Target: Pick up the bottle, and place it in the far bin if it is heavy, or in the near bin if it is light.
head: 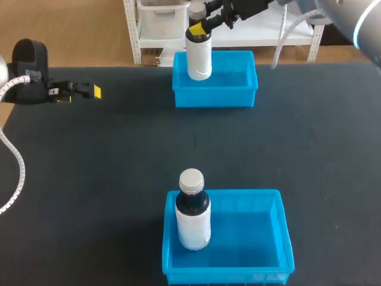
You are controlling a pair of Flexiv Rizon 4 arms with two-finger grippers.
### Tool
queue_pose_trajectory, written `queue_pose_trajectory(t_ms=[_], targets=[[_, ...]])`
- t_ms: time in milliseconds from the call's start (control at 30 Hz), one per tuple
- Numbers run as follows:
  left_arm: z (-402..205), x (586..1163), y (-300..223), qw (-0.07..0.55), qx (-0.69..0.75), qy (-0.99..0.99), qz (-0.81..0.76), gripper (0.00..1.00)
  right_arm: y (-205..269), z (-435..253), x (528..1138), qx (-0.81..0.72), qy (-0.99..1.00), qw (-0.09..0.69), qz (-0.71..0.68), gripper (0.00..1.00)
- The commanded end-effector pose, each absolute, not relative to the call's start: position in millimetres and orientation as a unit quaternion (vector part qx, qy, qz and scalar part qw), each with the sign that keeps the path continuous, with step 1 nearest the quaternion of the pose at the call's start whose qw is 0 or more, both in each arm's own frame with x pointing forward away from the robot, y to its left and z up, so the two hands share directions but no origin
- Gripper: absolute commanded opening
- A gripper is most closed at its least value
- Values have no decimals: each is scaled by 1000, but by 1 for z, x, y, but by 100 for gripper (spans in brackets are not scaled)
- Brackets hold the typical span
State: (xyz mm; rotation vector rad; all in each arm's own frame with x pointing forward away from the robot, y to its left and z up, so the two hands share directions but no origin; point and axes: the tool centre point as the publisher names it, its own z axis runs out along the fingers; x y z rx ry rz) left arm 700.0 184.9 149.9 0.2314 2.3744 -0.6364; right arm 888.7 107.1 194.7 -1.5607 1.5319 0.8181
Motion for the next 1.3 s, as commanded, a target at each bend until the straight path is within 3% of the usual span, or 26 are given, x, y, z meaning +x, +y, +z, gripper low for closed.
queue_pose_trajectory(t_ms=[33, 1300], targets=[[150, 700, 185, 330, 88, 908, -243, 100, 112, 188, 912, -637, 581, 348, 368, 0], [150, 700, 185, 330, 88, 908, -243, 100, 124, 138, 927, -621, 583, 329, 407, 0]])
